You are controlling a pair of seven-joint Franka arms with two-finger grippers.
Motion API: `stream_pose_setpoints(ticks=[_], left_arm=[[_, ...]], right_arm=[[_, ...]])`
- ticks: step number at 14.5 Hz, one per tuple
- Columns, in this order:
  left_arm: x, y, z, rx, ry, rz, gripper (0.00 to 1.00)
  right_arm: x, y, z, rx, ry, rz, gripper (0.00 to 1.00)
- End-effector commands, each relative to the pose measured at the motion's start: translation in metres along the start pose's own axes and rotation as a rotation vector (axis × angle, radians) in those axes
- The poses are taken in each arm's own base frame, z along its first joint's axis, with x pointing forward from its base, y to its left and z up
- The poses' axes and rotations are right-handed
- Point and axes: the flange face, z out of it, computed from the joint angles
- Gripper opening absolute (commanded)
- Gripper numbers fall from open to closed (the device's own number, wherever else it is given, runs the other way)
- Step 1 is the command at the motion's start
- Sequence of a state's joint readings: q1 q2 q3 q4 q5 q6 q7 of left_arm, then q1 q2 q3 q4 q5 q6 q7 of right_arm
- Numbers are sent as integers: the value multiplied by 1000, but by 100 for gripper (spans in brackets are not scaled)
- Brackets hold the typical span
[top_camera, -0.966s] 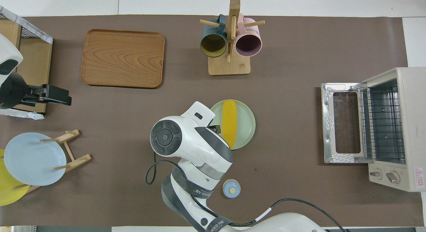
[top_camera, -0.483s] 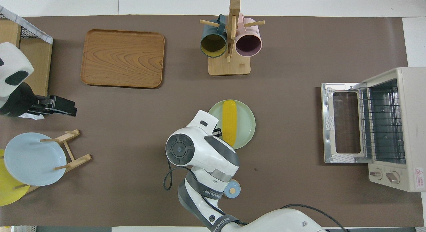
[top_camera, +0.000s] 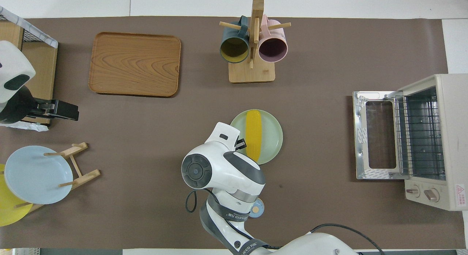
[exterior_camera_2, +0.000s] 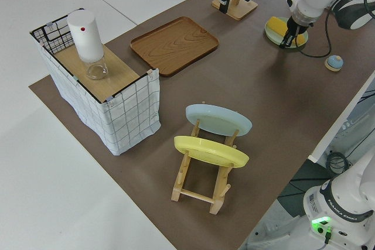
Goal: Put corn in oven
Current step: 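Grasp the rim of the green plate with the right gripper, then lift the plate and carry it into the oven with the right gripper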
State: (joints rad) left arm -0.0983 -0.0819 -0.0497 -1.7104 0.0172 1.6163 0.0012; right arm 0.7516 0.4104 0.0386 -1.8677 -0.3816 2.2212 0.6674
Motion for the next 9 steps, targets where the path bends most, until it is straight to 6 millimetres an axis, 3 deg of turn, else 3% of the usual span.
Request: stream_pose_setpoints(ticks=[1,3,5,9], left_arm=[[-3,2,-3,31,-17,23,100],[-7,2,4,33,-25,14,100],[-8,3,9,31,-35,13,100],[-6,2,7,12,-26,-29,100]], right_arm=[[0,20,-7,-109,-12,-100,0],[14,38,-24,-156,-39,-103,0],[24,72,-46,-165,-62,-97,0],[14,177,-84,-125,-105,-111,0]])
